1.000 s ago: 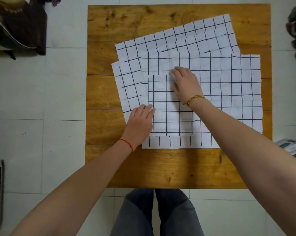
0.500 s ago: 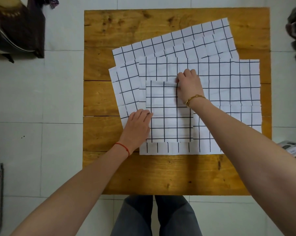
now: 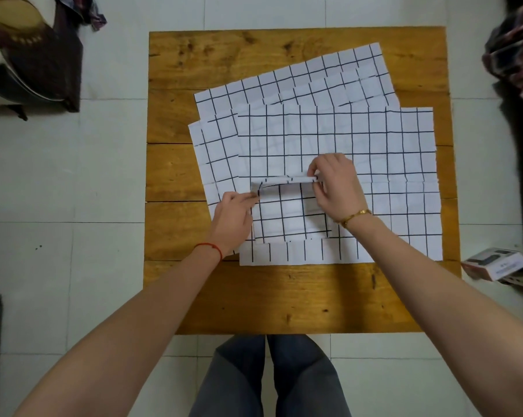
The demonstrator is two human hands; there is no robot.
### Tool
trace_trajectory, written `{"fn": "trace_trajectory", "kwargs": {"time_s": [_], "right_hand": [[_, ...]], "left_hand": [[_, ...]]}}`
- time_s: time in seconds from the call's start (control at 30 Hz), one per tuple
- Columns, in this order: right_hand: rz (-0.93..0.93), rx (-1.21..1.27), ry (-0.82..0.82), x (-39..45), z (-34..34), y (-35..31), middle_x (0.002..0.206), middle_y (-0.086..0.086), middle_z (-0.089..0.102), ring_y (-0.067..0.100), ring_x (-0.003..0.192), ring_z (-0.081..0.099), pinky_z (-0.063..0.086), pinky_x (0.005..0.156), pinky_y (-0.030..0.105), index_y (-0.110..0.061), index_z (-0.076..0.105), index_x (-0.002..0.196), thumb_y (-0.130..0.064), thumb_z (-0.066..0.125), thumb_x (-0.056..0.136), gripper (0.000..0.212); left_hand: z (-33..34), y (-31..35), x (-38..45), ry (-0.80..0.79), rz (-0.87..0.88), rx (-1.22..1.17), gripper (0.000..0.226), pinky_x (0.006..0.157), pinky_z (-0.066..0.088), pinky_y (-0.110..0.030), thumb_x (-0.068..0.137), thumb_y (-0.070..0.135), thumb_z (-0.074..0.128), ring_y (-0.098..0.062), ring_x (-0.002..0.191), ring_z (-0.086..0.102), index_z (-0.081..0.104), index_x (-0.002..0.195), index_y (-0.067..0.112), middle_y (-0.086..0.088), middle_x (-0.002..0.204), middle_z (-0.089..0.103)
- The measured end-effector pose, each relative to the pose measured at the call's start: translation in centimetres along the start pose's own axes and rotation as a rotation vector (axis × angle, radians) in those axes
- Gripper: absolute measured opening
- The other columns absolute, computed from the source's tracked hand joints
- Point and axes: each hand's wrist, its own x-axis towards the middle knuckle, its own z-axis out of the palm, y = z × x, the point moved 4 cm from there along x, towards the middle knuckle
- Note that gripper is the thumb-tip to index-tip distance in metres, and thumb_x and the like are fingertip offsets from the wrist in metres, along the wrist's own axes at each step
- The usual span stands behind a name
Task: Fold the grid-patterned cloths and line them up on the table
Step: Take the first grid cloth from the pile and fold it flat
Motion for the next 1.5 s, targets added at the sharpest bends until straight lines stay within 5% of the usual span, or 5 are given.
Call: {"fn": "trace_trajectory", "kwargs": {"time_s": [0.2,0.33,0.5,0.93,1.5], "right_hand": [[-0.134,-0.098,-0.126,-5.9,1.5,-2.1,0.103,0.002,0.062,0.026,0.097,0.052,0.035,0.090,0.032,-0.012,0.054,0.090,0.002,0.054,0.071,0.024],[-0.176,-0.150,-0.225,-8.7,3.3,-2.5,0.116,0.006,0.063,0.029,0.104,0.054,0.031,0.100,0.036,-0.012,0.055,0.095,0.000,0.056,0.072,0.026],[-0.136,-0.194,-0.373,-10.6,4.7,-2.1,0.127,0.007,0.059,0.029,0.117,0.052,0.032,0.109,0.043,-0.011,0.057,0.107,-0.006,0.062,0.077,0.031],[-0.034,-0.251,-0.354,-7.2,5.9,-5.0,0.146,0.007,0.043,0.030,0.134,0.039,0.030,0.112,0.046,-0.010,0.040,0.142,-0.025,0.045,0.091,0.053],[0.084,-0.396,-0.445,-7.7,7.1,-1.2,0.160,-0.003,0.010,0.027,0.148,-0.001,0.001,0.117,0.055,-0.017,0.009,0.153,-0.039,0.017,0.101,0.057]], "left_hand": [[-1.1,0.3,-1.7,0.061,-0.047,-0.277,0.033,0.076,0.040,-0.030,0.080,-0.017,0.035,-0.014,0.075,0.048,0.055,0.069,0.007,-0.010,0.077,0.061],[-0.1,-0.8,-1.9,0.116,-0.222,-0.360,0.039,0.104,0.045,-0.035,0.088,-0.010,0.037,-0.021,0.112,0.059,0.069,0.107,0.001,-0.011,0.115,0.067],[0.2,-0.9,-2.5,0.185,-0.398,-0.412,0.036,0.087,0.051,-0.025,0.093,0.001,0.040,-0.016,0.100,0.063,0.070,0.106,0.015,-0.001,0.117,0.066],[2.1,2.9,-3.5,0.013,0.070,0.421,0.059,0.112,0.027,-0.040,0.096,0.030,0.048,-0.026,0.140,0.026,0.029,0.150,0.014,-0.002,0.154,0.031],[3.0,1.1,-2.7,-0.058,0.066,0.499,0.070,0.117,0.021,-0.048,0.095,0.038,0.053,-0.029,0.145,0.018,0.018,0.154,0.019,0.002,0.160,0.017]]}}
